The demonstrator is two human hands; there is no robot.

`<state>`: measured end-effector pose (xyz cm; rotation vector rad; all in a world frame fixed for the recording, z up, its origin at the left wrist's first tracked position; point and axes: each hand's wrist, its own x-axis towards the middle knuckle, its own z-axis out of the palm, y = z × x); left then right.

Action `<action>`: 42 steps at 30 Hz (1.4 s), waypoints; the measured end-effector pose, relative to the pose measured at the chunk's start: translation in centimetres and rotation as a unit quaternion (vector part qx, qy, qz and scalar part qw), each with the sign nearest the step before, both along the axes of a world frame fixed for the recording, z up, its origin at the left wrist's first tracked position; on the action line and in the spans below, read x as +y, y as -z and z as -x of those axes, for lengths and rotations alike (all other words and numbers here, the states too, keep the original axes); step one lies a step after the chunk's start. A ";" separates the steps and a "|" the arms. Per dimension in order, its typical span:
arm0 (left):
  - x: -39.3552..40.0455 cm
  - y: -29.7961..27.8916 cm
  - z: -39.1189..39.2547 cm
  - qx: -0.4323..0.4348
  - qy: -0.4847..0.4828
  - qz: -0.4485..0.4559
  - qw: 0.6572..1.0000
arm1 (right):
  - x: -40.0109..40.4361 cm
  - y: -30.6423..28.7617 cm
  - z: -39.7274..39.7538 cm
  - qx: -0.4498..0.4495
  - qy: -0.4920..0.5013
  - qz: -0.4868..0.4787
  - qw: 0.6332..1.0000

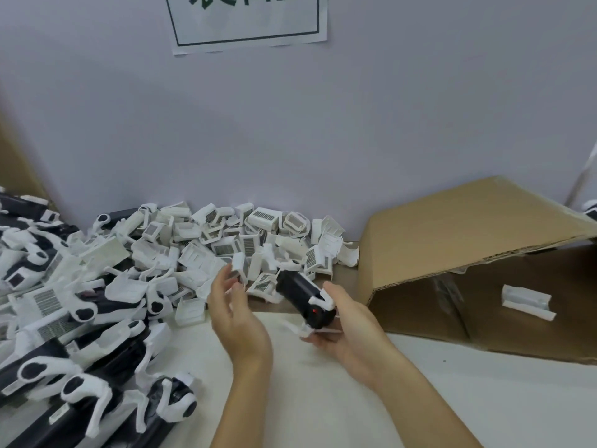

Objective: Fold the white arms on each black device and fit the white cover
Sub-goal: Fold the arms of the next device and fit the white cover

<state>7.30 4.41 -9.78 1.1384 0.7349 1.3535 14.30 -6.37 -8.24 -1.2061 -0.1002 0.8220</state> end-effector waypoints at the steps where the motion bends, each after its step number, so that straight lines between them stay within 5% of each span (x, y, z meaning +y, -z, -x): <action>1: 0.1 0.0 0.1 -0.003 -0.011 0.011 1.000 | 0.0 -0.7 0.0 0.034 -0.002 -0.026 0.999; 4: 0.3 0.1 0.0 -0.009 -0.014 0.039 0.999 | -0.3 -4.5 -0.6 0.046 0.025 -0.148 0.988; 8: 0.6 0.3 -0.3 -0.006 -0.007 0.051 0.999 | -3.8 -13.0 -4.8 0.042 0.176 -0.374 0.910; 10: 0.6 0.3 -0.4 -0.001 -0.004 0.059 0.998 | -6.6 -15.4 -6.5 0.013 0.195 -0.405 0.893; 12: 0.6 0.3 -0.5 0.005 0.003 0.060 0.998 | -7.6 -14.7 -6.6 -0.013 0.177 -0.363 0.915; 16: 0.8 0.5 -1.0 0.037 0.030 0.048 0.998 | -4.2 -7.7 -3.0 -0.119 0.118 -0.109 0.980; 21: 0.6 1.3 -1.4 0.144 0.117 0.030 0.982 | -0.6 2.0 1.4 -0.250 -0.027 0.100 0.963; 24: 0.3 1.6 -1.5 0.205 0.138 -0.013 0.969 | -0.5 2.8 1.4 -0.311 -0.019 0.120 0.943; 35: -0.8 1.1 -0.8 0.302 0.079 -0.060 0.948 | -0.6 3.2 0.5 -0.312 0.016 0.095 0.945; 38: 0.0 -1.2 -0.5 0.421 0.145 -0.087 0.891 | -0.7 3.1 0.4 -0.312 0.022 0.088 0.946; 42: 2.5 -6.5 -0.1 0.623 0.191 -0.225 0.725 | -0.7 2.8 0.4 -0.307 0.015 0.085 0.948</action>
